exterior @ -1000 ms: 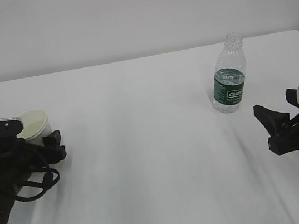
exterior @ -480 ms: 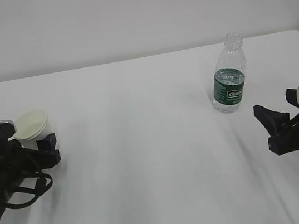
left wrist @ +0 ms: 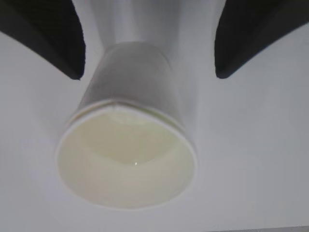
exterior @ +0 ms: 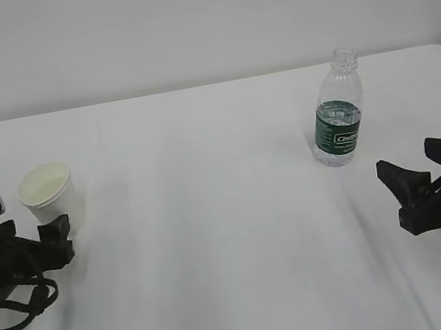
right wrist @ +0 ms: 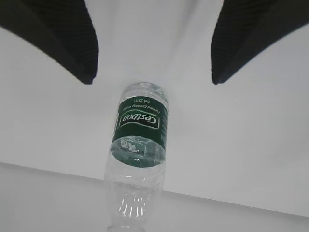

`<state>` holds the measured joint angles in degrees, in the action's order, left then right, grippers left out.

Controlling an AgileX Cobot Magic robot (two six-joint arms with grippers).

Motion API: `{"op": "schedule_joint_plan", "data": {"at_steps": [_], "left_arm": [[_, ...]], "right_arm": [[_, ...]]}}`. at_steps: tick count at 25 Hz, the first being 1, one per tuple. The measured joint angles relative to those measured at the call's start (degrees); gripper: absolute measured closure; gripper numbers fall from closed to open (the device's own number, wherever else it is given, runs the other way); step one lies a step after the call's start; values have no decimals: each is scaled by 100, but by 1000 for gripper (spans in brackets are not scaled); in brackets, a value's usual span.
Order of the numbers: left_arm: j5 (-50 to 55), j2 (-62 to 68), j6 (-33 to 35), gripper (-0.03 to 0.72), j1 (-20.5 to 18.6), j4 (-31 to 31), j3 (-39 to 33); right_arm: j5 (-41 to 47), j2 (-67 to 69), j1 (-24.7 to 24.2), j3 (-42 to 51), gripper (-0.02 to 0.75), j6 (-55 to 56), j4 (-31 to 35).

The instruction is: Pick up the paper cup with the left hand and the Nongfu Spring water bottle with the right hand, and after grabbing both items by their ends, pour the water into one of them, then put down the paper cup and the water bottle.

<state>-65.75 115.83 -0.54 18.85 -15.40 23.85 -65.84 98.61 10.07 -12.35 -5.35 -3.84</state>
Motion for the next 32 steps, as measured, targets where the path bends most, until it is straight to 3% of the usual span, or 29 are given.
{"op": "schedule_joint_plan", "data": {"at_steps": [11, 23, 32], "left_arm": [[0, -574, 4, 120, 65, 63, -807], [0, -1490, 4, 122, 65, 142, -870], [0, -2212, 4, 128, 65, 231, -892]], "right_arm": [[0, -469, 0, 361, 183, 535, -36], [13, -1203, 0, 364, 184, 535, -69], [552, -1459, 0, -363, 193, 535, -69]]}}
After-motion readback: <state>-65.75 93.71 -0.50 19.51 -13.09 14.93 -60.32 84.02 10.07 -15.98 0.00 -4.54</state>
